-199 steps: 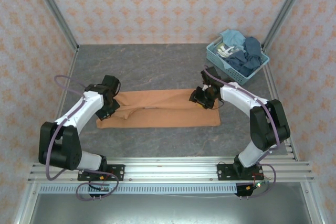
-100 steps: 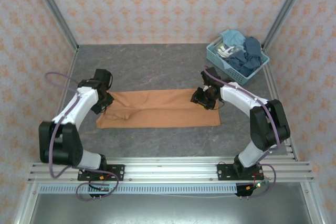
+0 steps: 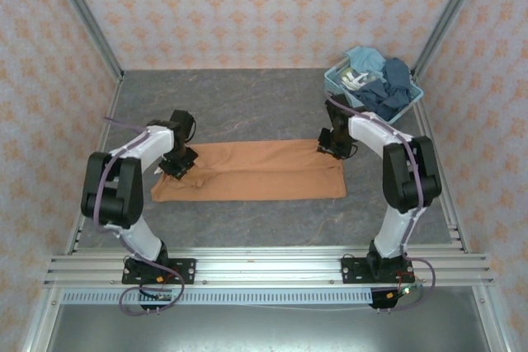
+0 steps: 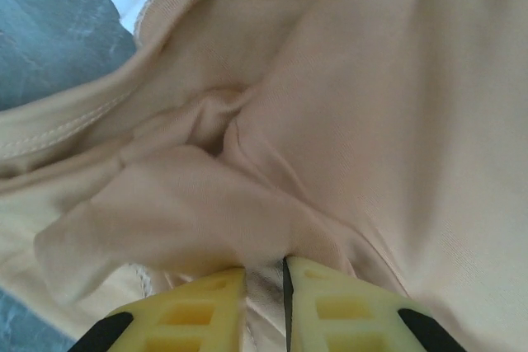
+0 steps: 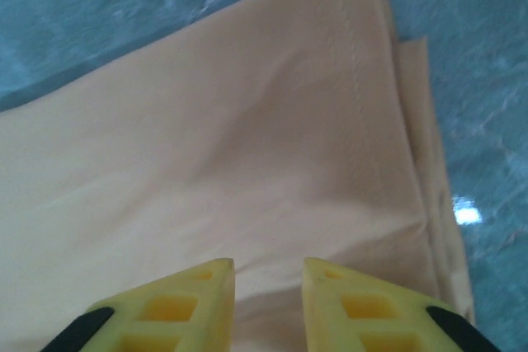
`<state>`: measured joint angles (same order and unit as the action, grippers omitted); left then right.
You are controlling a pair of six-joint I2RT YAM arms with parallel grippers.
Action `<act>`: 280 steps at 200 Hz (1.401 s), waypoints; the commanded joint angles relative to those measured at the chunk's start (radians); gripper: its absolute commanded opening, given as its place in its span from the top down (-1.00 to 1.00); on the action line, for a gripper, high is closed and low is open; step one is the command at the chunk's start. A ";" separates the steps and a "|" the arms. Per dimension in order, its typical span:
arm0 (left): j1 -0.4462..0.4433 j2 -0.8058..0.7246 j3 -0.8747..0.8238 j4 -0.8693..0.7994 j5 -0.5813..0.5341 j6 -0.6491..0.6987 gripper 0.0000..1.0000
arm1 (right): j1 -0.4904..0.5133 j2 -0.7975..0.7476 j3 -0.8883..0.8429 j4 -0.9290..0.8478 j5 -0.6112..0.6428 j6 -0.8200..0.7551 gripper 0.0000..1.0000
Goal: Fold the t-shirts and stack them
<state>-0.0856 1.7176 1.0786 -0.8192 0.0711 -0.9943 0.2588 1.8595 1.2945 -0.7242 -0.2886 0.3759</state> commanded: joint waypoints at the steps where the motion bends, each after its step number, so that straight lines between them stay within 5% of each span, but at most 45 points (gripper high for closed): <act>1: 0.035 0.075 0.043 -0.004 -0.040 0.027 0.64 | 0.001 0.081 0.044 -0.120 0.087 -0.048 0.52; 54: 0.061 0.418 0.450 -0.063 -0.030 0.123 0.68 | 0.021 -0.003 -0.110 -0.163 0.104 0.054 0.56; 120: -0.058 1.011 1.451 -0.031 0.208 0.110 0.67 | 0.320 -0.114 -0.333 0.021 -0.098 0.374 0.55; 136: -0.089 1.126 1.609 0.061 0.256 0.037 0.65 | 0.401 -0.087 -0.315 0.093 -0.144 0.456 0.54; 181: -0.144 1.257 1.690 0.506 0.267 -0.211 0.48 | 0.523 0.066 -0.159 0.218 -0.241 0.596 0.52; 239: -0.106 1.069 1.761 0.422 0.187 -0.107 -0.20 | 0.515 -0.015 -0.048 0.093 -0.149 0.623 0.23; 280: -0.075 0.802 1.656 0.137 0.164 0.058 -0.28 | 0.430 -0.216 -0.047 -0.042 -0.102 0.668 0.10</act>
<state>-0.1814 2.7865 2.7808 -0.4938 0.2760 -1.0691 0.7441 1.7962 1.2255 -0.6365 -0.4618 0.9871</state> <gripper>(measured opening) 0.638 0.447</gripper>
